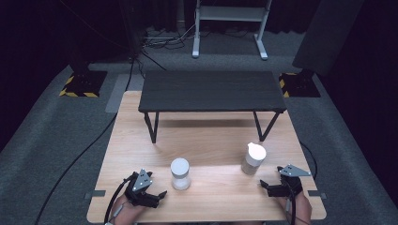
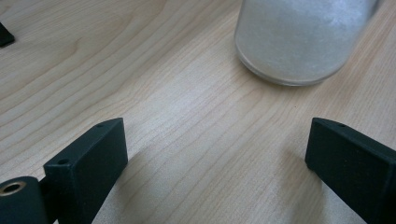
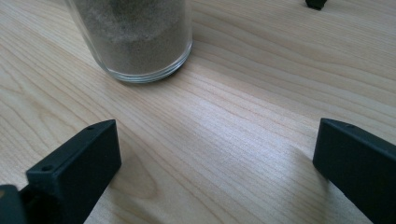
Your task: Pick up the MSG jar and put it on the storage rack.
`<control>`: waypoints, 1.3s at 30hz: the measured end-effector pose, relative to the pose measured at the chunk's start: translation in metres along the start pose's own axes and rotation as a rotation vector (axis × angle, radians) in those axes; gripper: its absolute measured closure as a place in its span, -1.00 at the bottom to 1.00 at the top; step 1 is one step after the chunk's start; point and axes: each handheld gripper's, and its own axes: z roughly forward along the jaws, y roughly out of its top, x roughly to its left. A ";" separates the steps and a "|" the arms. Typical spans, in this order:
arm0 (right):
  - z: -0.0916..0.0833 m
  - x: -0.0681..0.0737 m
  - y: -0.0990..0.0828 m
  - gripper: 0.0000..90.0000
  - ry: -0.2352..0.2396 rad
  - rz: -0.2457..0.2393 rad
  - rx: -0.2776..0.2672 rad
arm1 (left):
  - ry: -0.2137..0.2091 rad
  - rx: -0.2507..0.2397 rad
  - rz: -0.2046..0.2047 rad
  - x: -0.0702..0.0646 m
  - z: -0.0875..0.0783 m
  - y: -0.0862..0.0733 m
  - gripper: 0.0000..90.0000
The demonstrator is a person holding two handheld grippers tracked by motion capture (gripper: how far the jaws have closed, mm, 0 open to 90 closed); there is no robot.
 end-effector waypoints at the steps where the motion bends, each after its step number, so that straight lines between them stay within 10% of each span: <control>1: 0.000 0.000 0.000 -0.98 0.000 0.000 0.000 | 0.000 0.000 0.000 0.000 0.000 0.000 -0.87; 39: 0.000 0.001 0.001 -0.98 -0.005 0.003 0.001 | 0.003 -0.002 -0.007 -0.001 0.000 0.000 -0.87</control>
